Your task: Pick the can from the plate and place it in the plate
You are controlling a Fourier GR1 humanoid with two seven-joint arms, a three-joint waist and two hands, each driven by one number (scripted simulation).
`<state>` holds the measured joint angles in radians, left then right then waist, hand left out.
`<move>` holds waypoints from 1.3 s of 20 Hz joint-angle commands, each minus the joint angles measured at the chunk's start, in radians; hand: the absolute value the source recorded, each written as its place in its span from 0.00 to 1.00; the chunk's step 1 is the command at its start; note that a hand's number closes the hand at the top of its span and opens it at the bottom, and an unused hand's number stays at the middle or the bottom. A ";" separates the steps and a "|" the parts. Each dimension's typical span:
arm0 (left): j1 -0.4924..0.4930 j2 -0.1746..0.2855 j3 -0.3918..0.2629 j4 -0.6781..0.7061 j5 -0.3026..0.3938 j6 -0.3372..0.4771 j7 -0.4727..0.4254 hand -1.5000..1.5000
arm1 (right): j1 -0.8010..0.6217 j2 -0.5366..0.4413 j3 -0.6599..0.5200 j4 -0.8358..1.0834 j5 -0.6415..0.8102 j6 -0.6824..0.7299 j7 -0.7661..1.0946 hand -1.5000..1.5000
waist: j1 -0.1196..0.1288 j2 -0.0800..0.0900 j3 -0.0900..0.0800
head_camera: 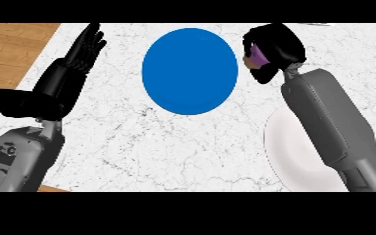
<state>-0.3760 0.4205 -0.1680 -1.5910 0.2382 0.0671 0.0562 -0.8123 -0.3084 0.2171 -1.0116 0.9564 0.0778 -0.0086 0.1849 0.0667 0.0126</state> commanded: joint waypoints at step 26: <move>-0.007 -0.006 0.029 0.033 -0.033 0.027 0.049 0.50 | -0.473 0.180 -0.016 0.599 -0.398 0.352 -0.866 1.00 | -0.089 -0.037 -0.013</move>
<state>-0.3826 0.4158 -0.1419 -1.5535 0.2084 0.0889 0.0836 -1.2371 -0.2058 0.1827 -0.5016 0.5503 0.3694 -0.8174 0.1052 0.0335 0.0002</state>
